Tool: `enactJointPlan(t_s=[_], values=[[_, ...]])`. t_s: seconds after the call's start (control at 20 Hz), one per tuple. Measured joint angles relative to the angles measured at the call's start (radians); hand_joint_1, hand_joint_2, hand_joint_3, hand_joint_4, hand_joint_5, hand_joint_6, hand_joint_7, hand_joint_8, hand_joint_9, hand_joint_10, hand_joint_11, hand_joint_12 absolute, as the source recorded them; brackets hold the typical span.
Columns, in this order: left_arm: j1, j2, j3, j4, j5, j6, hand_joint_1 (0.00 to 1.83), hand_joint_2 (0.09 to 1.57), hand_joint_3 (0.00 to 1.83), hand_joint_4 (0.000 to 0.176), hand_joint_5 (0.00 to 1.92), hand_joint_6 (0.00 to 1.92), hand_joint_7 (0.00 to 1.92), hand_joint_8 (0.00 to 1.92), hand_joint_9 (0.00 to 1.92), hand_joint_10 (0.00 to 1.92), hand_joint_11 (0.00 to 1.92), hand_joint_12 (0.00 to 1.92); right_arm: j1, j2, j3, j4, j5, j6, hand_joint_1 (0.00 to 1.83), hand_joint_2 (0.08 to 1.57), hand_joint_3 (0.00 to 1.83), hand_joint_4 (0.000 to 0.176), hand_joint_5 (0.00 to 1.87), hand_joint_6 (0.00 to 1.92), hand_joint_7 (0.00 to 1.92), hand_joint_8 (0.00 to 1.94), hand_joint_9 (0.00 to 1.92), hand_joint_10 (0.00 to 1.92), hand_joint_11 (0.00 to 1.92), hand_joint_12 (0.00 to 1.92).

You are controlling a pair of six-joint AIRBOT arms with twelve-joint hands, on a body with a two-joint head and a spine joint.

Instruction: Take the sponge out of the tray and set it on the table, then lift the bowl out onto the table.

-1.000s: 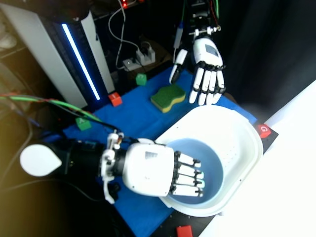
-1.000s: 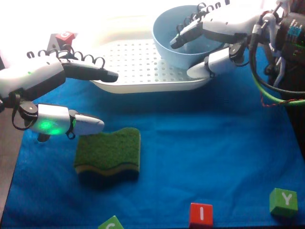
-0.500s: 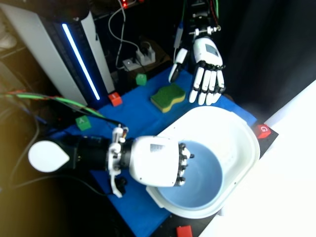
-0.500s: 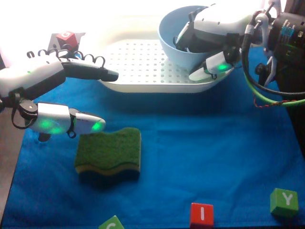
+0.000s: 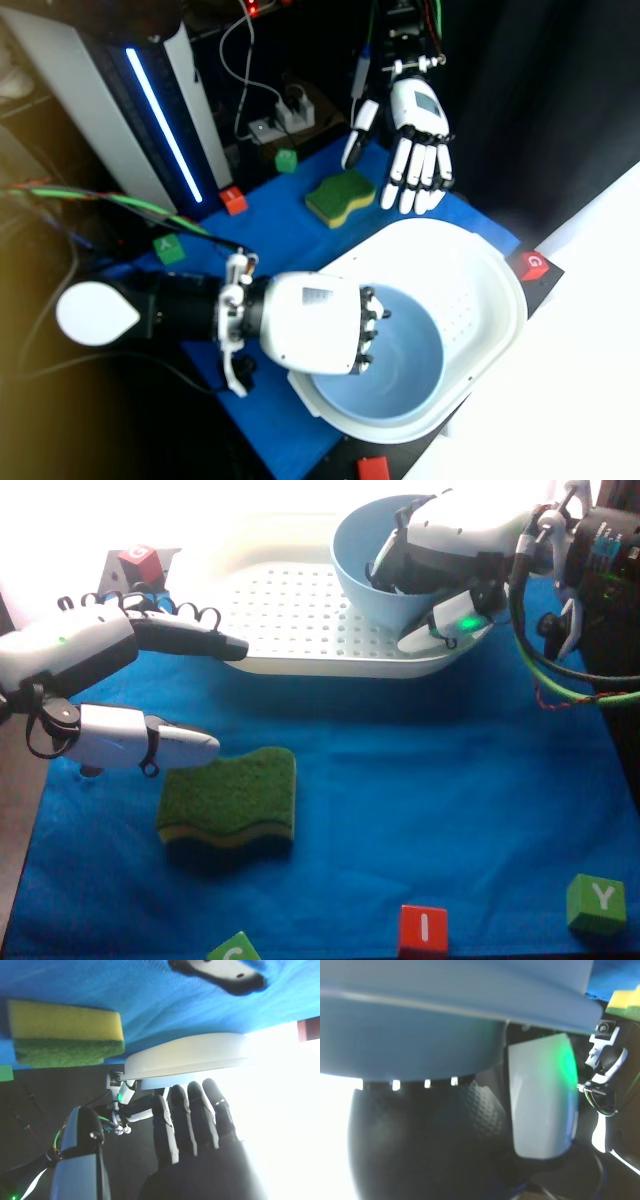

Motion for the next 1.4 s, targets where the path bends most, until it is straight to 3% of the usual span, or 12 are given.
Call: enactJointPlan(t_s=[0.1,0.3,0.45,0.6,0.75,0.85,0.9,1.05,1.2,1.3,1.35,1.4], values=[[0.000,0.000,0.000,-0.002,-0.004,0.000,0.75,0.99,0.00,0.091,0.53,0.00,0.49,0.00,0.41,0.00,0.00,0.93,0.008,0.006,-0.006,-0.005,0.015,0.001,1.20,1.04,0.00,0.000,1.16,0.65,1.21,1.91,1.48,1.92,1.50,1.92],[0.004,-0.005,0.000,-0.004,-0.006,0.000,0.70,1.00,0.00,0.089,0.54,0.00,0.48,0.00,0.40,0.00,0.00,0.87,0.012,0.037,-0.026,0.001,0.066,0.003,1.19,1.06,0.00,0.000,1.10,0.75,1.18,1.49,1.38,1.92,1.39,1.92],[0.005,-0.005,0.000,-0.012,-0.010,0.000,0.73,1.00,0.00,0.090,0.53,0.00,0.48,0.00,0.40,0.00,0.00,0.88,0.018,0.058,-0.036,0.014,0.087,0.004,1.21,1.02,0.00,0.000,1.23,0.54,1.28,1.91,1.51,1.92,1.49,1.92],[0.005,-0.005,0.000,-0.013,-0.011,-0.001,0.71,1.00,0.00,0.088,0.53,0.00,0.47,0.00,0.39,0.00,0.00,0.86,0.025,0.071,-0.045,0.013,0.098,0.004,1.21,1.00,0.00,0.000,1.28,0.43,1.35,1.94,1.57,1.92,1.53,1.92],[0.012,-0.005,0.000,-0.018,-0.014,-0.001,0.71,1.00,0.00,0.086,0.54,0.00,0.48,0.00,0.40,0.00,0.00,0.89,0.030,0.085,-0.063,0.008,0.124,0.005,1.20,1.04,0.00,0.000,1.15,0.67,1.31,1.09,1.36,1.63,1.31,1.92],[0.016,-0.005,0.000,-0.016,-0.013,-0.002,0.72,1.00,0.00,0.090,0.54,0.00,0.48,0.00,0.41,0.00,0.00,0.92,0.033,0.092,-0.069,0.008,0.136,0.004,1.19,1.06,0.00,0.000,1.11,0.75,1.31,1.16,1.41,1.73,1.35,1.92],[0.017,-0.005,0.000,-0.017,-0.013,-0.002,0.70,1.01,0.00,0.095,0.53,0.00,0.48,0.00,0.40,0.00,0.00,0.92,0.037,0.093,-0.071,0.007,0.141,0.005,1.19,1.06,0.00,0.000,1.10,0.76,1.29,1.58,1.44,1.88,1.43,1.92],[0.018,-0.006,0.000,-0.019,-0.015,-0.002,0.69,1.00,0.00,0.085,0.54,0.00,0.49,0.00,0.41,0.00,0.00,0.91,0.045,0.097,-0.072,0.015,0.146,0.004,1.18,1.08,0.00,0.000,1.07,0.82,1.21,1.90,1.39,1.92,1.41,1.92],[0.018,-0.006,0.000,-0.019,-0.015,-0.003,0.70,1.01,0.00,0.099,0.53,0.00,0.47,0.00,0.39,0.00,0.00,0.87,0.045,0.109,-0.084,0.006,0.151,0.004,1.18,1.08,0.00,0.000,1.07,0.81,1.19,1.94,1.34,1.92,1.29,1.92],[0.018,-0.006,0.000,-0.020,-0.015,-0.003,0.70,1.00,0.00,0.087,0.54,0.00,0.48,0.00,0.40,0.00,0.00,0.91,0.046,0.129,-0.103,0.007,0.182,0.005,1.18,1.08,0.00,0.000,1.07,0.80,1.18,1.86,1.30,1.92,1.23,1.92],[0.019,-0.006,0.000,-0.024,-0.016,-0.003,0.70,1.00,0.00,0.085,0.54,0.00,0.48,0.00,0.41,0.00,0.00,0.91,0.047,0.146,-0.123,0.006,0.211,0.005,1.18,1.07,0.00,0.000,1.09,0.78,1.11,1.55,1.16,1.90,1.08,1.92],[0.019,-0.006,0.000,-0.024,-0.016,-0.003,0.71,1.00,0.00,0.084,0.53,0.00,0.48,0.00,0.41,0.00,0.00,0.92,0.047,0.148,-0.127,0.006,0.215,0.004,1.18,1.07,0.00,0.000,1.10,0.76,1.11,1.61,1.15,1.92,1.06,1.92]])
